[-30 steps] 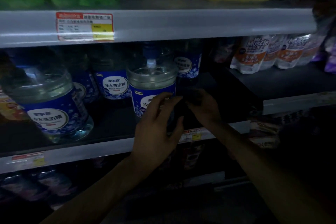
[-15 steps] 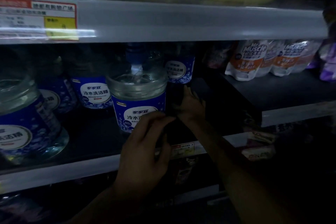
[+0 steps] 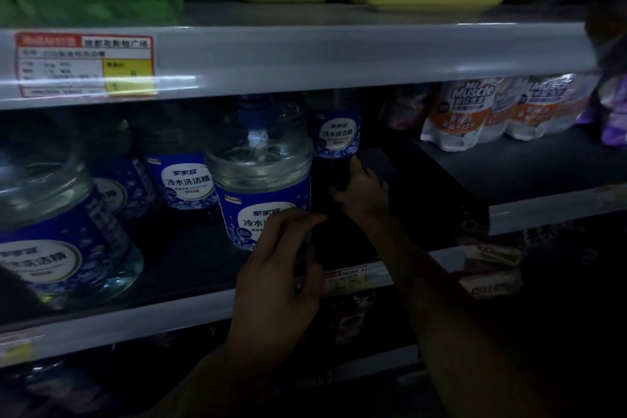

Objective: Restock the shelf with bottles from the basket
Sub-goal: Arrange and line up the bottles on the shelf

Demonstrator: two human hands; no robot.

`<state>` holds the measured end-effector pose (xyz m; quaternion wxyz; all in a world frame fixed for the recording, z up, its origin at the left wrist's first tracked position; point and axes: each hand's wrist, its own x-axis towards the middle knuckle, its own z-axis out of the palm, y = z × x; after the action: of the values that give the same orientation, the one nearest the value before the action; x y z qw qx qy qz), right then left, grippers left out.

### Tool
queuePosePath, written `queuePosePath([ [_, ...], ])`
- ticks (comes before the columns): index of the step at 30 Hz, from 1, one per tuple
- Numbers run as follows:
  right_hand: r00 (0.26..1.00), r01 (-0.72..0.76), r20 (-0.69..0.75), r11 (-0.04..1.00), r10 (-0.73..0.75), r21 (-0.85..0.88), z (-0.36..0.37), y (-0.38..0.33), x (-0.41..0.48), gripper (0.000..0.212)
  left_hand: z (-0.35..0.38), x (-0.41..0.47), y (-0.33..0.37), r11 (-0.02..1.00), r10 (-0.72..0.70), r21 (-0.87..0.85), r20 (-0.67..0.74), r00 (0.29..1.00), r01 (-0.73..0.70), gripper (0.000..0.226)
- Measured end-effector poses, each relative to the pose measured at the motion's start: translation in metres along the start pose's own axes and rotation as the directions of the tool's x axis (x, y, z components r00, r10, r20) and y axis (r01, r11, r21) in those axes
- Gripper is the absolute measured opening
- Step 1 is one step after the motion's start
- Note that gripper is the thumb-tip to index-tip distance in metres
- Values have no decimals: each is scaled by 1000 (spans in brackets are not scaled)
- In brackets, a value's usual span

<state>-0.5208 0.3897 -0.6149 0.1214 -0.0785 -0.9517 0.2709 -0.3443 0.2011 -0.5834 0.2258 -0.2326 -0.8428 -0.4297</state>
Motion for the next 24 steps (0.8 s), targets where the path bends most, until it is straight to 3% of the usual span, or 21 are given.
queuePosePath([
  [13, 1000, 19, 12, 1000, -19, 14, 1, 5, 8, 88, -1, -2, 2, 999, -49, 20, 0, 999, 49, 59],
  [19, 988, 103, 131, 972, -76, -210, 9, 2, -5, 95, 0, -2, 2, 999, -23, 26, -9, 1000, 23, 64],
  [24, 969, 168, 222, 949, -109, -268, 7, 6, -12, 90, 0, -2, -1, 999, -26, 21, -6, 1000, 26, 60],
])
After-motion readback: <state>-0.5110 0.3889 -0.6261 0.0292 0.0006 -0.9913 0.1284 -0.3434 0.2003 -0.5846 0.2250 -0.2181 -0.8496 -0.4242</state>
